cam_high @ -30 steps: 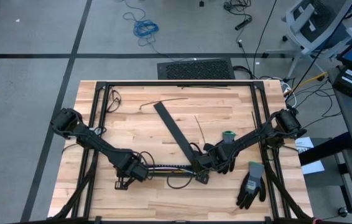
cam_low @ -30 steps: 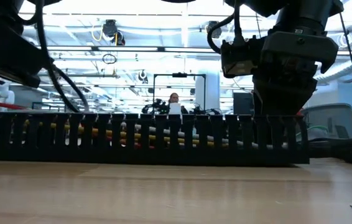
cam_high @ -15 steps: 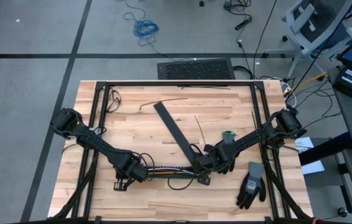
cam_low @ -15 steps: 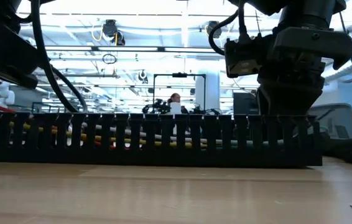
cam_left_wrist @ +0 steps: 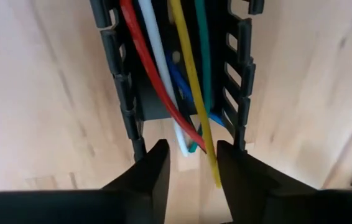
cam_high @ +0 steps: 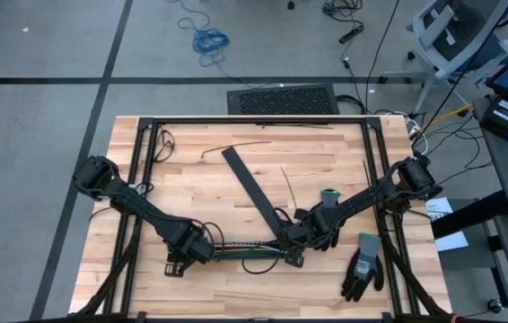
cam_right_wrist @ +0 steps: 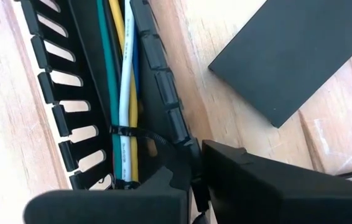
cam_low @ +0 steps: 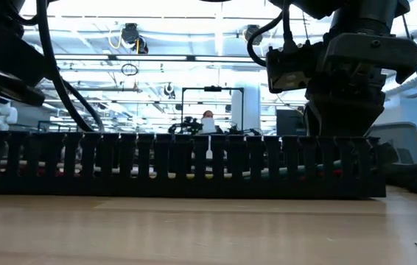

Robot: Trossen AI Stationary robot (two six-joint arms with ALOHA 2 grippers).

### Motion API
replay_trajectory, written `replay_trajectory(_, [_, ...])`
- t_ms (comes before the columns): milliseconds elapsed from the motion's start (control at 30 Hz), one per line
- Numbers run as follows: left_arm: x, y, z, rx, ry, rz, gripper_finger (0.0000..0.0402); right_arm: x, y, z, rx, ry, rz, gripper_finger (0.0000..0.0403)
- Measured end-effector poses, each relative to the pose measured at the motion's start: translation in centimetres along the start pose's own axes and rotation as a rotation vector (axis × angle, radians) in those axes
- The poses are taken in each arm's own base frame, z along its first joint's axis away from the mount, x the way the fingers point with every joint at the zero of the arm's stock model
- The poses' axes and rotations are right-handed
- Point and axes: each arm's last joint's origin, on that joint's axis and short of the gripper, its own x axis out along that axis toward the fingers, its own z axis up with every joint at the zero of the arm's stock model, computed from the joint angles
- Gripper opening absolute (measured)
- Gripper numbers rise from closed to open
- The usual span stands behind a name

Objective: Ziptie cables
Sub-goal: Put the zip-tied cables in the black cable duct, then close the black cable duct

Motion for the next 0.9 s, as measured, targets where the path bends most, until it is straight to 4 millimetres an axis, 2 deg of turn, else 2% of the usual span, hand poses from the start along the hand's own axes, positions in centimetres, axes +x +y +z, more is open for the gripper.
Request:
replay_trajectory(300, [0.0,-0.2,-0.2,-0.009,0.043,-0.072,0.0186,0.0,0.1,0.1,0.001,-0.006,0.005,0.002])
replay_trajectory(500, [-0.6,0.0,-1.1,-0.023,0.094,-0.07,0.0201,0.0,0.2,0.2,-0.032,-0.022,0.018,0.0029])
replay_trajectory(900, [-1.7,0.4,-2.1,-0.02,0.08,-0.022,0.0202,-1.4,0.1,0.1,-0.048,-0.013,0.042,0.0153])
